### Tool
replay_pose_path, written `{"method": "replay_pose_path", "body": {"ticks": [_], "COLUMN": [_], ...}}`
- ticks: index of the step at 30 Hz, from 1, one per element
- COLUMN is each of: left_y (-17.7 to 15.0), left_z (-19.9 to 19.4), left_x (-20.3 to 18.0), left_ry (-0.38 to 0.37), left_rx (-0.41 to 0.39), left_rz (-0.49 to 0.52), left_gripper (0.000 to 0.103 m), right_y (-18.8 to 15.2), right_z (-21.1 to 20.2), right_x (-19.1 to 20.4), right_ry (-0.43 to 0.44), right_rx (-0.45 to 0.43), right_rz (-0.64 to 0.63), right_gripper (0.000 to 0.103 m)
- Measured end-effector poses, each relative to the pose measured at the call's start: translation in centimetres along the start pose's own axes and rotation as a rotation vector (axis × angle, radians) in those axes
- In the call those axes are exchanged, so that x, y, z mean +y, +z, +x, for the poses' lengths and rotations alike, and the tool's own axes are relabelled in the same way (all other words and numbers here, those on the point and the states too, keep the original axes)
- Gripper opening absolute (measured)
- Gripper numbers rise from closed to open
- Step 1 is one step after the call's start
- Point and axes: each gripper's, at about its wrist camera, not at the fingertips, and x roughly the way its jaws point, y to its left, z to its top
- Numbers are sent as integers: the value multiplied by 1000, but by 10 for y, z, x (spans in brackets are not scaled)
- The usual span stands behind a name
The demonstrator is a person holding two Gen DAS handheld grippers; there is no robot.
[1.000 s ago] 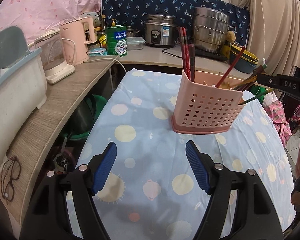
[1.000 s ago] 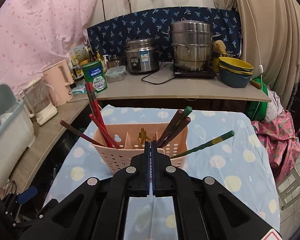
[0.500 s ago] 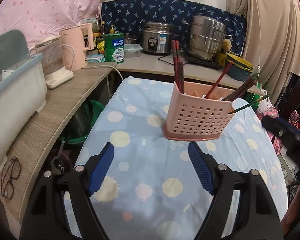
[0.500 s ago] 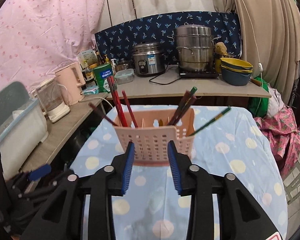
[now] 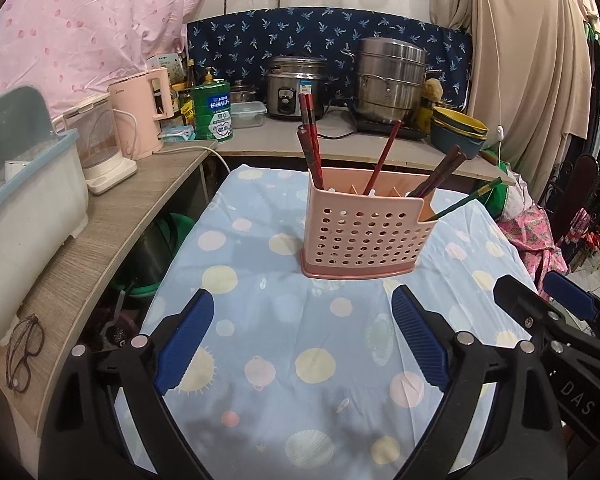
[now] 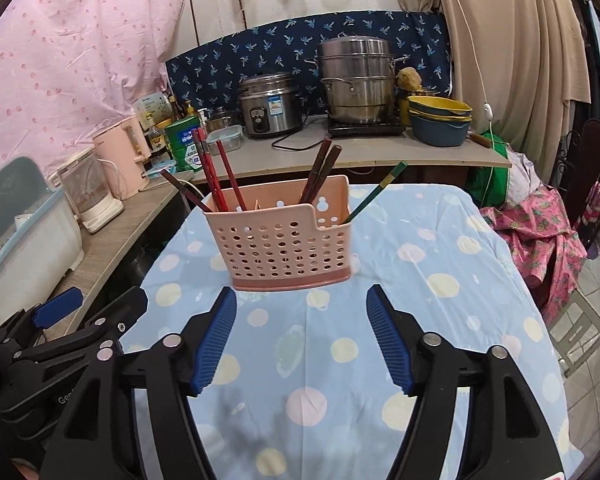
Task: Organize utensils
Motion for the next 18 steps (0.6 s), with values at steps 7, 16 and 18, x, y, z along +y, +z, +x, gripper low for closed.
{"method": "replay_pose_path", "body": {"ticks": [7, 16, 18], "left_y": [-2, -5, -5], "left_z": [1, 1, 1], "left_x": [-1, -2, -2], "left_ry": [20, 40, 43], "left_rx": [7, 11, 11], "left_rz": [0, 2, 4], "left_gripper": [90, 92, 92], "right_y": [-5, -9, -10], "right_z": [-1, -2, -3], "right_x": [-7, -8, -8], "right_ry": [3, -12, -15], "right_rx": [16, 24, 23], "right_rz": [20, 29, 25], "right_gripper": [76, 84, 84]}}
